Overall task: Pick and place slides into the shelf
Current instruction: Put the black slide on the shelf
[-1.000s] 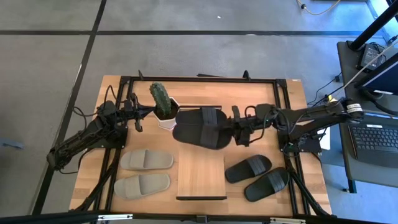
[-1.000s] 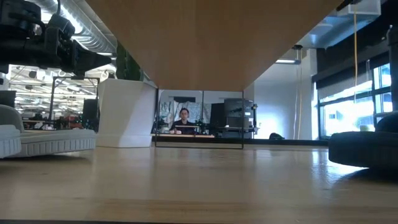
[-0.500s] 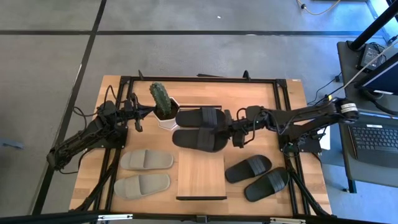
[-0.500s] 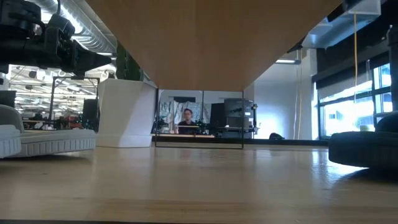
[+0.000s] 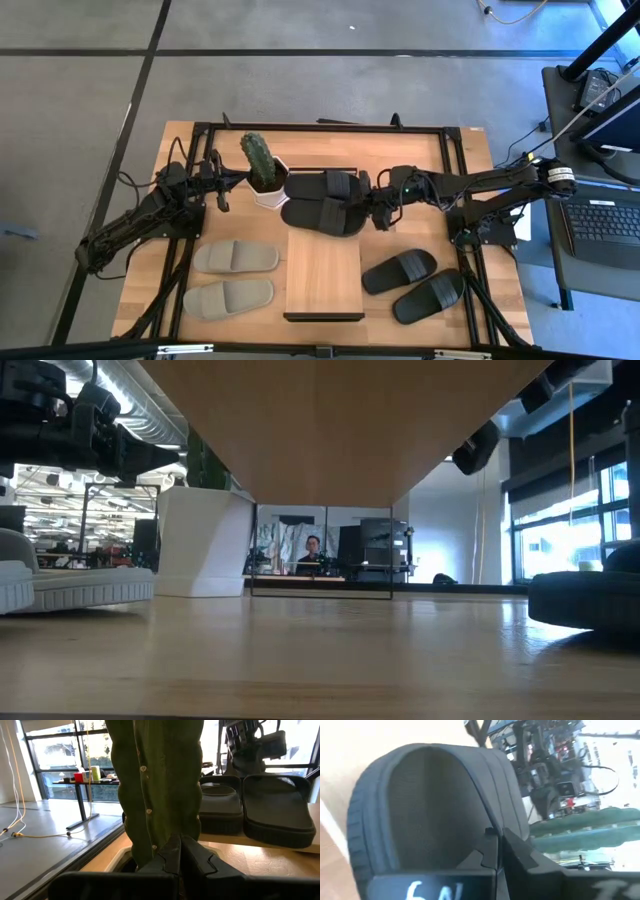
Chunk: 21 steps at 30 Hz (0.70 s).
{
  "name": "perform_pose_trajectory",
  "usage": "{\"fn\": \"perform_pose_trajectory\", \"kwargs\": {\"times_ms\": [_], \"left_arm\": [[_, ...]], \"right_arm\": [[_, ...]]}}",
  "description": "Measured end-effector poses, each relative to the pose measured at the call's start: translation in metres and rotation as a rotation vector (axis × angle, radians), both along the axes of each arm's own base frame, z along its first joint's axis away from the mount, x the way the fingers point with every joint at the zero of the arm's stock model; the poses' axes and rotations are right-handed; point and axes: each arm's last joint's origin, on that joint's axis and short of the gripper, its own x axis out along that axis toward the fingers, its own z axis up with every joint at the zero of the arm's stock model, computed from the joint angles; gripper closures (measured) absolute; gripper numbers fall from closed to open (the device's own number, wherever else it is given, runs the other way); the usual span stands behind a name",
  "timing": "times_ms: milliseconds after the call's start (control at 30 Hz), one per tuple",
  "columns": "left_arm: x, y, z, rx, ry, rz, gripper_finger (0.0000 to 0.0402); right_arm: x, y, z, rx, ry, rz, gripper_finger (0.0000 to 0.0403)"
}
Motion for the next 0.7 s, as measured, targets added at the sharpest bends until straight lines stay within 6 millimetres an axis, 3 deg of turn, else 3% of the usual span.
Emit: {"fn": "perform_pose_trajectory", "kwargs": {"times_ms": [100,367,700], "left_arm": [[0.0,0.0,0.0001,0.0,0.0,0.0,0.0401],[0.0,0.0,0.0001,-0.001,-0.001,0.0,0.0401],[0.0,0.0,0.0001,-0.002,-0.001,0.0,0.0401]], "right_arm": [[-0.0005,-0.0001,-0.0015,0.0,0.014,-0.001,0.039],[-0.001,-0.0002,-0.0028,0.038,0.031,-0.018,0.0337],[-0.0009,-0.0005,-0.0027,0.069,0.034,-0.039,0.033]]}}
